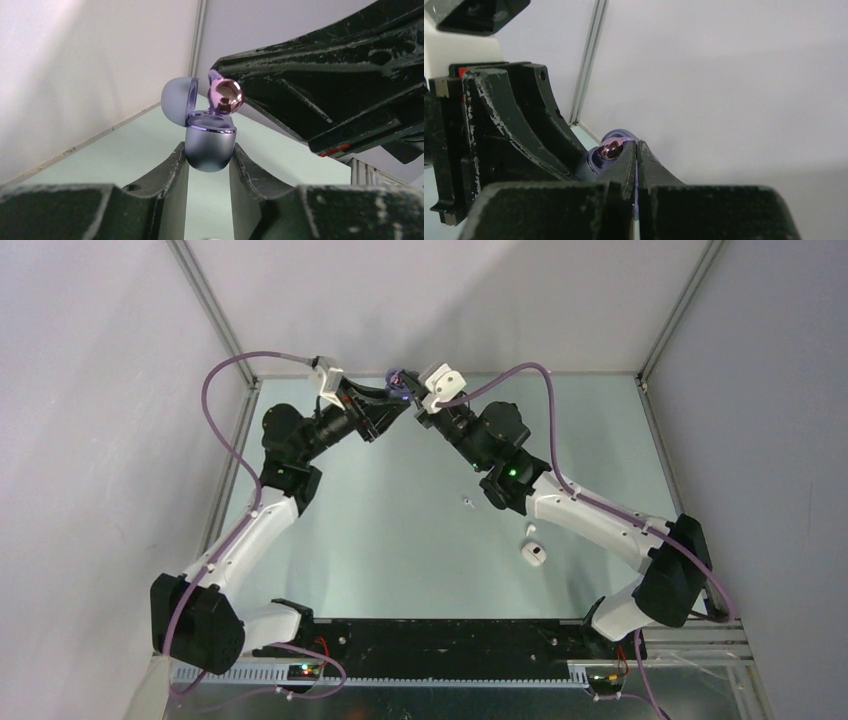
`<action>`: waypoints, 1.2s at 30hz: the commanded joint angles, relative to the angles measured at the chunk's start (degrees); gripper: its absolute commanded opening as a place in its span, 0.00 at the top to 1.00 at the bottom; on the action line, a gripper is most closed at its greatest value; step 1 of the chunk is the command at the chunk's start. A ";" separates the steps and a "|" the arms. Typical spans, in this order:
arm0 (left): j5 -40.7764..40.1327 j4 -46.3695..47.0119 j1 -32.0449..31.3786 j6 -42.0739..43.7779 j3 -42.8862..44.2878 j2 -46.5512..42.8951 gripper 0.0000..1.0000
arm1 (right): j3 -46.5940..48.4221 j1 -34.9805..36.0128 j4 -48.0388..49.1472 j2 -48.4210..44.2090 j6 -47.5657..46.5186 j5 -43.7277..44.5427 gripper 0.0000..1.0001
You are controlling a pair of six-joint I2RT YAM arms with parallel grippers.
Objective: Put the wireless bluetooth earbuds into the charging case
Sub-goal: Place the earbud in the charging case.
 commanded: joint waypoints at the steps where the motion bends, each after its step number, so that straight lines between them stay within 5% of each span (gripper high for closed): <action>1: 0.50 3.26 -0.43 -0.52 0.43 -2.20 1.00 | 0.11 0.39 3.04 0.50 -4.57 -2.12 1.00; 15: 0.49 2.88 -0.43 -1.14 0.34 -3.03 1.00 | 0.11 0.58 3.72 1.29 -16.23 -4.67 1.00; 36: -2.91 2.21 -0.26 -3.21 0.51 -3.89 1.00 | 0.11 0.93 0.12 0.93 -18.74 -8.11 1.00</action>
